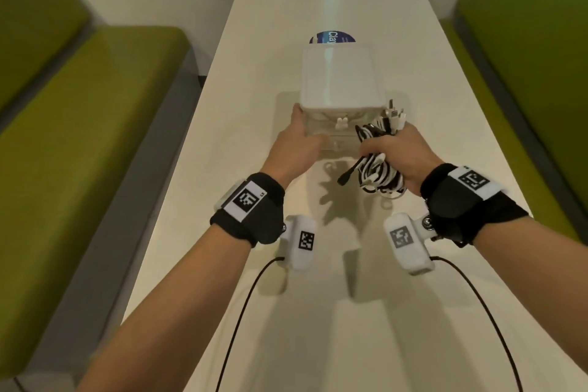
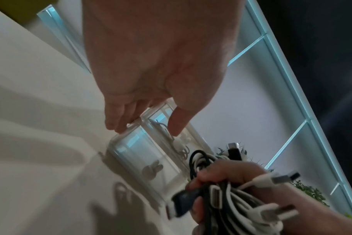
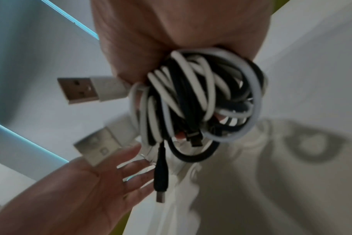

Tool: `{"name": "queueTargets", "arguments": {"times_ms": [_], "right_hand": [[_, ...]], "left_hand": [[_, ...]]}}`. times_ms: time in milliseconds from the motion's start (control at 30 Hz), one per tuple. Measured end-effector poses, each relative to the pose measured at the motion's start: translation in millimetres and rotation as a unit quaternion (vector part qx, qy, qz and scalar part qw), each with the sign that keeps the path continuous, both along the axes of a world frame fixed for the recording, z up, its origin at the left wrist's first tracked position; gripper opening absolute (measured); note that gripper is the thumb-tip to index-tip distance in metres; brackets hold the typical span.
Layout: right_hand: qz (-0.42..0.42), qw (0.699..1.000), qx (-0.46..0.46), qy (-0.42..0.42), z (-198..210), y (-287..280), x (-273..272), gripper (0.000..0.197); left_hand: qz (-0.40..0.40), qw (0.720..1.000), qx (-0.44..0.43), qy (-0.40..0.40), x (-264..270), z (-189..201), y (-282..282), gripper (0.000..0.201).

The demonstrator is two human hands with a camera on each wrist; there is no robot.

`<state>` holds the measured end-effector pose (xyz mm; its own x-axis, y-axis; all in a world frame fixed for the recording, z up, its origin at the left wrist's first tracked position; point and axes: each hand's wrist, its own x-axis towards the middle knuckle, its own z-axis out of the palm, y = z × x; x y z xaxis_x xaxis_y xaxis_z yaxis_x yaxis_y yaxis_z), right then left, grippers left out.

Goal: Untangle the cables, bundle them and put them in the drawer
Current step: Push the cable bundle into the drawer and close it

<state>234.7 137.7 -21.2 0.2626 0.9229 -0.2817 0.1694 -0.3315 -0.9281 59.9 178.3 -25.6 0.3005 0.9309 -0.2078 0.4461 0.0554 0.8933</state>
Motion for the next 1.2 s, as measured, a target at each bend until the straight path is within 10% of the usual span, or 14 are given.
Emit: {"name": "queueTargets", "arguments": {"times_ms": [267, 767, 900, 1200], "right_hand": [[0.034, 0.999, -0.004, 0.012, 8, -66, -25, 0.02], [0.092, 0.994, -0.053, 0.008, 26, -233, -73, 0.037], [0.061, 0.992, -0.056, -0.096, 32, -249, -82, 0.102], [0.22, 0.903, -0.053, -0.366, 41, -243, -106, 0.106]], "left_hand": [[0.01, 0.997, 0.047, 0.054, -23, 0, -67, 0.062], [-0.08, 0.978, 0.098, 0.164, -89, -30, -214, 0.094], [-0.071, 0.98, 0.098, 0.156, -94, -30, -227, 0.082], [-0.07, 0.96, 0.137, 0.235, -84, -23, -218, 0.087]]}}
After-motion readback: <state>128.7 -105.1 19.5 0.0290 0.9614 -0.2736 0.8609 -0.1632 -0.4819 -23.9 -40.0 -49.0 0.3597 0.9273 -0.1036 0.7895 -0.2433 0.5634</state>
